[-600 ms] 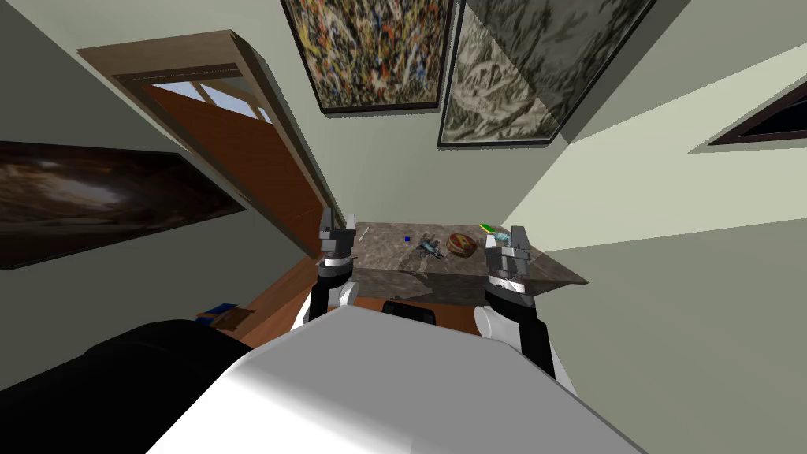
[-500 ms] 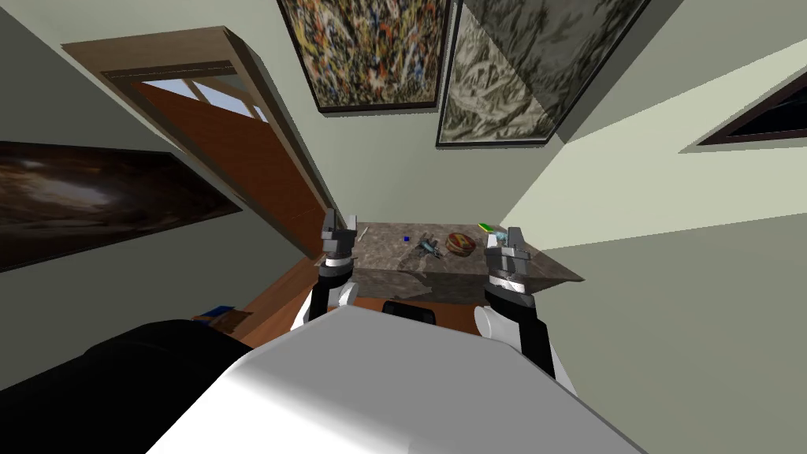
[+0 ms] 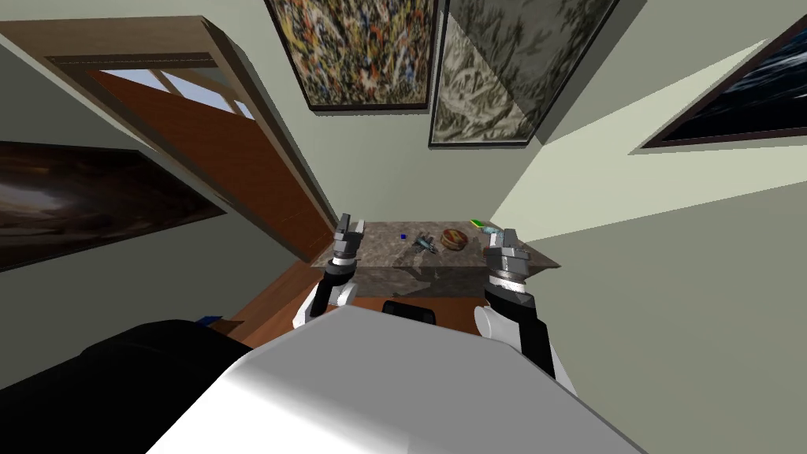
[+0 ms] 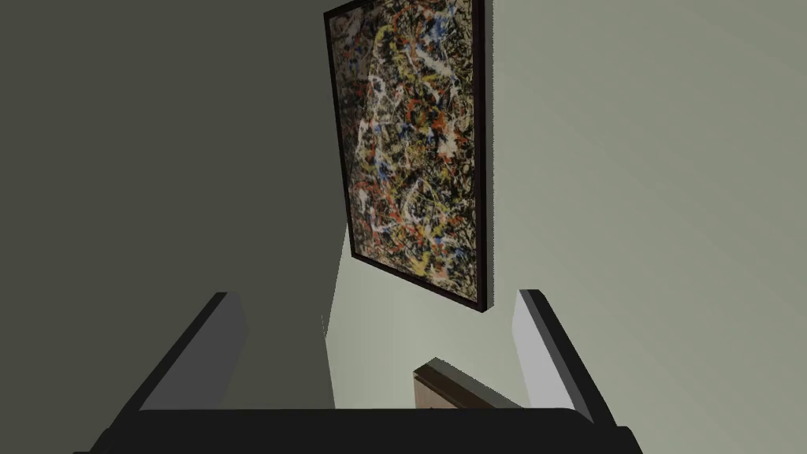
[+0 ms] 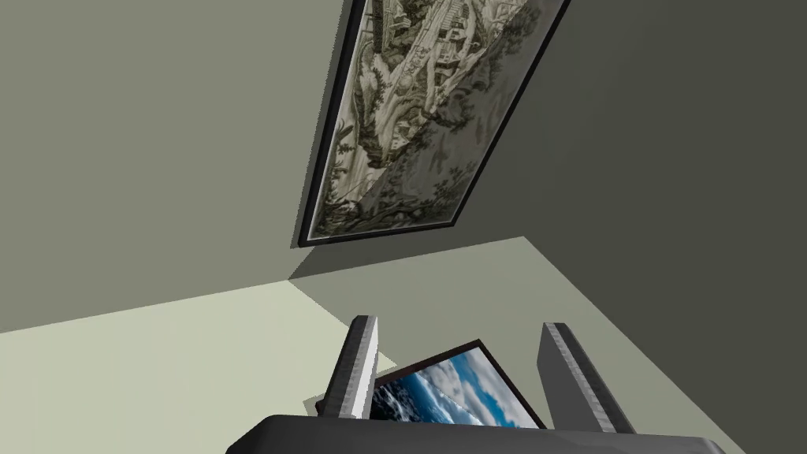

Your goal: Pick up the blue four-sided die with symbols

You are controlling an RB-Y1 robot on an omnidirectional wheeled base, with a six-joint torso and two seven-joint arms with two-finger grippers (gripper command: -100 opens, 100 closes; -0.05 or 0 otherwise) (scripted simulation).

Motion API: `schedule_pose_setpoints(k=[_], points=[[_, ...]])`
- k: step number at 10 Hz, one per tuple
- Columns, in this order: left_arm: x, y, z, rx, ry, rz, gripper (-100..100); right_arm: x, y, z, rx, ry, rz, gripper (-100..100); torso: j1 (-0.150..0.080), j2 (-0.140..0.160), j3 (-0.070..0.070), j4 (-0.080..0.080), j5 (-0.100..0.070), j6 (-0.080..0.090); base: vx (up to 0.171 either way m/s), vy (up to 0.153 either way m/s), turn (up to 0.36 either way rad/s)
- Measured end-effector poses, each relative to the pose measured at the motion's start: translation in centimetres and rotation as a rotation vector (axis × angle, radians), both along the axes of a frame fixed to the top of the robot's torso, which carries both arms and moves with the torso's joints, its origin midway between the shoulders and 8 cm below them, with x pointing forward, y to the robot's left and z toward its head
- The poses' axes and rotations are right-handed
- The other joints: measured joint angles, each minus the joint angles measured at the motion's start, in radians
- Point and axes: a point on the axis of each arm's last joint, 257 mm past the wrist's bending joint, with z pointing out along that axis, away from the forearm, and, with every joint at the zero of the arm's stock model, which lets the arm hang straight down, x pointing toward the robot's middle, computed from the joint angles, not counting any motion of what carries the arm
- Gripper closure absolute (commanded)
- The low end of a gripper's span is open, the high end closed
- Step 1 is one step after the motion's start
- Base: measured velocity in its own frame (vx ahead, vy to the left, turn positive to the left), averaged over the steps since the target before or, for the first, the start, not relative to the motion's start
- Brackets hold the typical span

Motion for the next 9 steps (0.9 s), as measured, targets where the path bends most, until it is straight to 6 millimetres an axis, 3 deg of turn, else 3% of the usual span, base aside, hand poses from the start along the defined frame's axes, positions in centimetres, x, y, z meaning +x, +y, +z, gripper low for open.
schedule_pose_setpoints(k=[9], points=[[4.0, -0.8, -6.7, 0.103, 0.194, -0.125, -100, 0.0, 0.0, 0.0, 0.0, 0.0, 0.0, 0, -0.001, -0.002, -0.001, 0.0, 0.0, 0.001, -0.044, -0.013, -0.122]])
